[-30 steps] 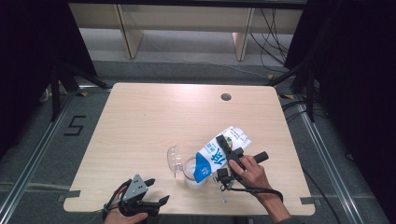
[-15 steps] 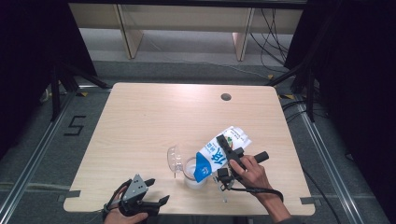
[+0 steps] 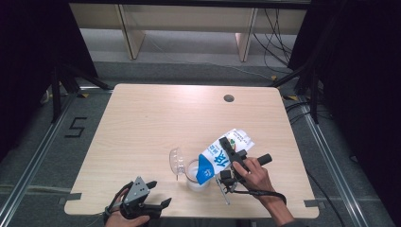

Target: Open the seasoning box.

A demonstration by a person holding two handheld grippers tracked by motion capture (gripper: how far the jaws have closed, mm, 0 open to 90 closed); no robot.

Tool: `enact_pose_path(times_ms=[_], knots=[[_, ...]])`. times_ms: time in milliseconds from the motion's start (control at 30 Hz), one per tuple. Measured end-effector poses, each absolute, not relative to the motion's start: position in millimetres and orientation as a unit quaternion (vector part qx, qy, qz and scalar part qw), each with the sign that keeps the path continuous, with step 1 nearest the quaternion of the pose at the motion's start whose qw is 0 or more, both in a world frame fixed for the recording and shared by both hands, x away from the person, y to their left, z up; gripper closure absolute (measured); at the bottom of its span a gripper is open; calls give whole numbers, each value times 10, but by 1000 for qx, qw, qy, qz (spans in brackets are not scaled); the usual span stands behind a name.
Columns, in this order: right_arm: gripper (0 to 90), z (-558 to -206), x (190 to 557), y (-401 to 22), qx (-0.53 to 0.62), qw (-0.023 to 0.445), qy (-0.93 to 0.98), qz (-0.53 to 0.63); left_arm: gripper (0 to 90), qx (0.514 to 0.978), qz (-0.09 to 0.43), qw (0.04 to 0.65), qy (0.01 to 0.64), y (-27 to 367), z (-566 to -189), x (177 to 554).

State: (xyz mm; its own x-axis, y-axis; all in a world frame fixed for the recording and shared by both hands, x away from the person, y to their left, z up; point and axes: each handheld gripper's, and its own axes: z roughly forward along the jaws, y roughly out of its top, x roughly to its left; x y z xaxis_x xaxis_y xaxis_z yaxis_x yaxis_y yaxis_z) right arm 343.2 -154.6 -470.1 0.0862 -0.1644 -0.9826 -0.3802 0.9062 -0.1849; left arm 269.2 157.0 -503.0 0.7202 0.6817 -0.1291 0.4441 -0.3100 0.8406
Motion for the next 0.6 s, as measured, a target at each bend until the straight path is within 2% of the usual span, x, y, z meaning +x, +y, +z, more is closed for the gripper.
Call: enact_pose_path(times_ms=[600], knots=[[771, -4711, 3441, -1534, -195, 703, 678, 88, 212, 800, 127, 470, 351, 1570, -5030, 2692]])
